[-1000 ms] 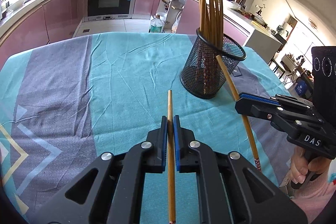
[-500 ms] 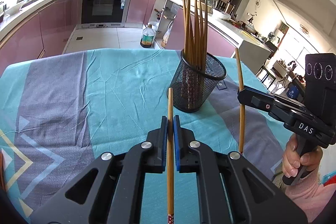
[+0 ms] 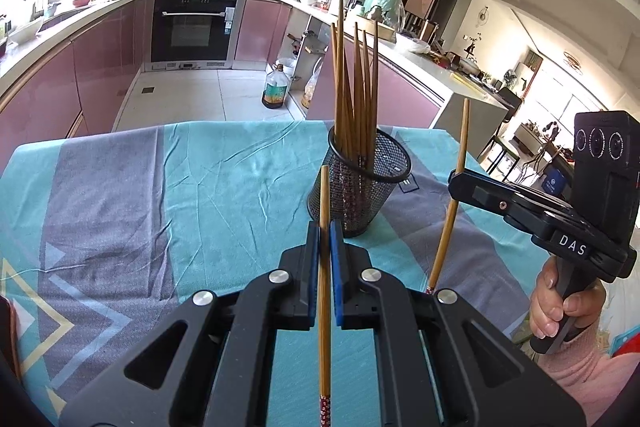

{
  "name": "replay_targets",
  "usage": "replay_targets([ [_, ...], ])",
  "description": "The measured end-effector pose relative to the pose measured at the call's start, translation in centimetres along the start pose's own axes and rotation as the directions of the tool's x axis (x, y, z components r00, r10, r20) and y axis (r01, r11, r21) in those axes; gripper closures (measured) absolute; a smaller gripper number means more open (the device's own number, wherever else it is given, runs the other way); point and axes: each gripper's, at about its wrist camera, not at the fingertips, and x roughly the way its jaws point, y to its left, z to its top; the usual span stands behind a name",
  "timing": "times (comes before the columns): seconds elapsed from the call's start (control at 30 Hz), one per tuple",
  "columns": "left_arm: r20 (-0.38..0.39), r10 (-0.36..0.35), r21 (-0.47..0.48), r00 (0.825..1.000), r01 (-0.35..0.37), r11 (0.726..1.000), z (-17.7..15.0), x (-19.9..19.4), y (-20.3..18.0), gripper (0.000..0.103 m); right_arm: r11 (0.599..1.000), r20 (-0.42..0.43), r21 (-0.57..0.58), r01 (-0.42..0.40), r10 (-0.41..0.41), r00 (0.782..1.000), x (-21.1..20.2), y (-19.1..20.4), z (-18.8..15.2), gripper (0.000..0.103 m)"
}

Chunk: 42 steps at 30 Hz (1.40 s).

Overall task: Organize utensils
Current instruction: 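Lift the chopstick upright with the right gripper and carry it over the mesh cup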

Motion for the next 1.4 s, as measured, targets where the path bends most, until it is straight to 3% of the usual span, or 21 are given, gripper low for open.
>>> replay_targets([
  [1.4,0.122,-0.060,0.036,0.991,0.056,0.998,4.0,-3.2,-1.4,0.097,0.998,0.104,-0.057,0.040,-0.034,0.994,-2.3,0.2,3.6,0.098],
])
